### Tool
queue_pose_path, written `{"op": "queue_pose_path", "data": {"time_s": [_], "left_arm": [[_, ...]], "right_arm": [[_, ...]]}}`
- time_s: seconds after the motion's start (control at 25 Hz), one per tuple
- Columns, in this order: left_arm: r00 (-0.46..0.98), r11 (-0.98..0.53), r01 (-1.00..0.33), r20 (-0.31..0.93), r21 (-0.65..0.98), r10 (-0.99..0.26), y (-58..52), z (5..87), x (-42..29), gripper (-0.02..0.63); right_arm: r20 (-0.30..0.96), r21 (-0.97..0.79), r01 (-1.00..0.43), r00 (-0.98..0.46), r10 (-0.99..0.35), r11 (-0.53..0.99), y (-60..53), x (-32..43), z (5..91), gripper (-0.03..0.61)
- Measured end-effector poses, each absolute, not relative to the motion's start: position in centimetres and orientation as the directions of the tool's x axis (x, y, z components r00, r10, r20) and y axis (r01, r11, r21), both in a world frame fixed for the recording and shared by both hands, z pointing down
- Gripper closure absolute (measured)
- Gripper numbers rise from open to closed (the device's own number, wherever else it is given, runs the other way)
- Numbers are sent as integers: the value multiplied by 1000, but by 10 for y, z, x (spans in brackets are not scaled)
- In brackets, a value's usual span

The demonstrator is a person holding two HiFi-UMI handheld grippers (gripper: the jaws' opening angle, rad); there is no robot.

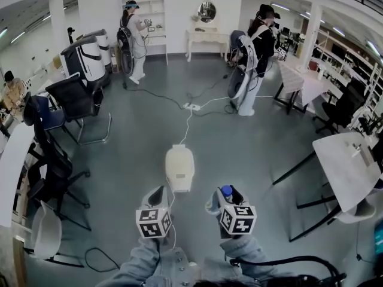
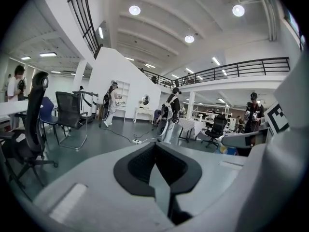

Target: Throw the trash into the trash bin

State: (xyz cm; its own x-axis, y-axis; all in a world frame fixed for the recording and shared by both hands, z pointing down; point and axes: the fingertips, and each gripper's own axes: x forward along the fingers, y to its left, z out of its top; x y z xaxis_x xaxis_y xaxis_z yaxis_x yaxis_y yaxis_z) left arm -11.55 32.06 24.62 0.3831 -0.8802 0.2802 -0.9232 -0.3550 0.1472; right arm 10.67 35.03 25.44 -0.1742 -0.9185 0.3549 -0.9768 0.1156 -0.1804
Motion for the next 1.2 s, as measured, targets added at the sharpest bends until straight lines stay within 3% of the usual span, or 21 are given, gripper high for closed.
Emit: {"op": "queue_pose_path", "data": {"time_s": [0.48, 1.2], "left_arm": [[394, -357, -918, 304, 173, -867, 219, 266, -97, 606], [405, -358, -911, 280, 206, -870, 15, 267, -117, 606]], "right_arm": [[418, -224, -972, -166, -893, 75, 262, 132, 281, 376], [403, -172, -979, -169, -900, 107, 63, 111, 265, 376]]}}
